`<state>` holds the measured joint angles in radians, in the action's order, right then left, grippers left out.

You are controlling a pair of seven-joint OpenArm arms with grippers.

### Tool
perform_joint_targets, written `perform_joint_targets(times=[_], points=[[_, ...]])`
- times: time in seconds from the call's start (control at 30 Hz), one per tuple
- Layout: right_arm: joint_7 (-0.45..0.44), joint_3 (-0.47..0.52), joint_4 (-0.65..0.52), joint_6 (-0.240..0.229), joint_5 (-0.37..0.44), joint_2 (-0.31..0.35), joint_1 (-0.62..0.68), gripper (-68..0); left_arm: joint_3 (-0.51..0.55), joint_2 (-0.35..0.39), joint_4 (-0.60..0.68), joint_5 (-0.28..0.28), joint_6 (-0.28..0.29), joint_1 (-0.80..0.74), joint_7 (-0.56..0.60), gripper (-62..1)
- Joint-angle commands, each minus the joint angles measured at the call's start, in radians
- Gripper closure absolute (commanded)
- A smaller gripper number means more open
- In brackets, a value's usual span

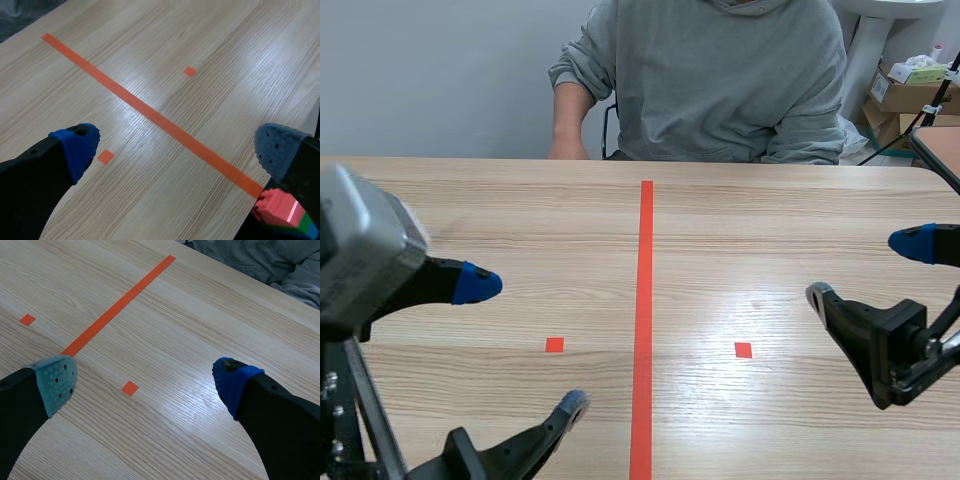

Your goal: Do the leaf sorting experiment

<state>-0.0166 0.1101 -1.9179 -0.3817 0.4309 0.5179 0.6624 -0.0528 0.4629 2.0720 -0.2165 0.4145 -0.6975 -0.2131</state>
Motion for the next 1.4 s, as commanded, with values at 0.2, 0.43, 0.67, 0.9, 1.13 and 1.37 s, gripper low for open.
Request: perform_joint_targets(times=[0.2,0.43,0.67,0.9,1.13,1.37], points=[[-0.012,0.009,-0.005,-0.004,0.010,0.003,-0.011,-55.1,0.056,-0.031,0.027,-0.130,0.031,-0.003,0.009,-62.3],[-0.011,0.009,-0.005,-0.004,0.010,0.003,-0.011,-55.1,0.119,-0.031,0.026,-0.204,0.051,-0.006,-0.008,-62.3],[-0.005,0.039,-0.005,-0.008,0.010,0.003,-0.008,-55.1,0.236,-0.027,0.011,-0.270,0.090,-0.012,-0.012,-62.3],[0.011,0.089,-0.005,-0.011,0.010,0.003,-0.008,-55.1,0.323,-0.015,-0.091,-0.333,0.106,-0.016,-0.004,-62.3],[0.011,0.090,-0.005,-0.011,0.010,0.005,-0.008,-55.1,0.345,0.022,-0.228,-0.341,0.106,0.021,0.016,-62.3],[0.011,0.090,-0.005,-0.011,0.010,0.005,-0.009,-55.1,0.345,0.039,-0.344,-0.342,0.116,0.075,0.023,-62.3]])
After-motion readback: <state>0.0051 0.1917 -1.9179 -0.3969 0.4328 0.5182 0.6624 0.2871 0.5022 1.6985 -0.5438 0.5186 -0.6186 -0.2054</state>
